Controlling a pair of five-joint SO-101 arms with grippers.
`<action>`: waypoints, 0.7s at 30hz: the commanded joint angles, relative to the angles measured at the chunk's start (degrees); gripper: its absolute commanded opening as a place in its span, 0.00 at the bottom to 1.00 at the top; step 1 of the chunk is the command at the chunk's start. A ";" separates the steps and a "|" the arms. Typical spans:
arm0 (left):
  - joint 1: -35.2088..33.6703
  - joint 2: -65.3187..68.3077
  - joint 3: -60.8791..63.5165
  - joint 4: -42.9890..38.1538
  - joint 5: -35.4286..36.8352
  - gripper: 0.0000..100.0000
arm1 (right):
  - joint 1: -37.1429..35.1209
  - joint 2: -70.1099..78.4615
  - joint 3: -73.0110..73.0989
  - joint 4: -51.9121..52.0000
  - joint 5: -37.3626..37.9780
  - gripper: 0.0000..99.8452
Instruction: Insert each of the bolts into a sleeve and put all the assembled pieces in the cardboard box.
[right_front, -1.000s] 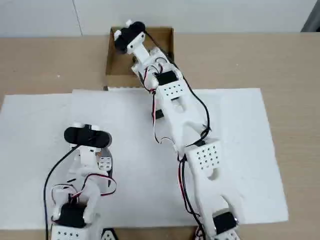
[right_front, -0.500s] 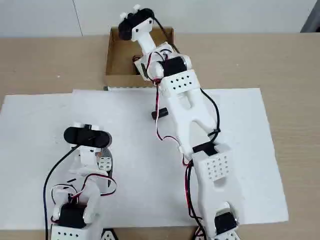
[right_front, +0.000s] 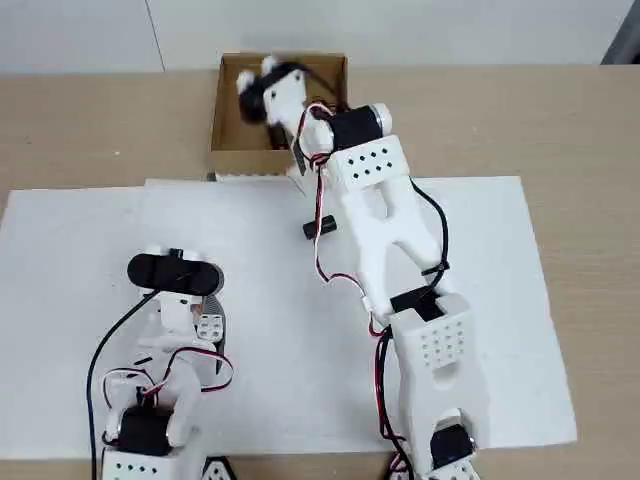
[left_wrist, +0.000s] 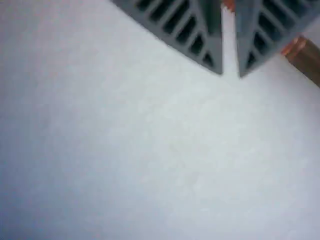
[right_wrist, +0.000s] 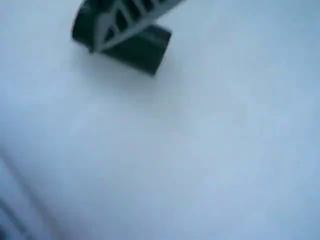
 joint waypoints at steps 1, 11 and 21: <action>-0.09 -0.53 -0.22 0.18 -0.09 0.00 | 0.57 -3.91 -2.55 4.35 11.16 0.17; -0.09 -0.53 -0.22 0.18 -0.09 0.00 | 0.75 -1.19 -2.46 4.97 31.38 0.17; -0.18 -0.53 -0.13 0.18 -0.09 0.00 | -0.22 3.65 -2.46 4.97 38.15 0.17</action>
